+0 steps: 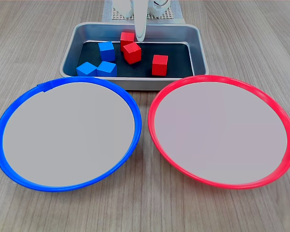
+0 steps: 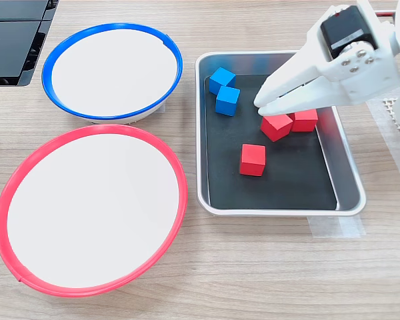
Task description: Move six blocks from tray to matching dishes
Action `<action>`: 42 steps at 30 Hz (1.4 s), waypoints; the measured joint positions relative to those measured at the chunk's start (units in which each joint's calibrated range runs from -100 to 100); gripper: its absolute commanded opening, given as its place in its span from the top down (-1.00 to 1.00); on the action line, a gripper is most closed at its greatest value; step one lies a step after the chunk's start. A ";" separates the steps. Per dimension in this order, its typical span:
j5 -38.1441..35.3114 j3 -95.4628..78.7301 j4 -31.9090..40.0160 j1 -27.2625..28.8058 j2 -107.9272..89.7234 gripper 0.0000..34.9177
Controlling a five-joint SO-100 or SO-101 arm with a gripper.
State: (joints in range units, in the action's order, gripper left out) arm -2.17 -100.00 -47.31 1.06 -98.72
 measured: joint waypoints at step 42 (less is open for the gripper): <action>1.12 25.23 -0.73 3.81 36.74 0.62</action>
State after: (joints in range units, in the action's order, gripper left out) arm -1.05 -74.77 -48.04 4.87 -61.98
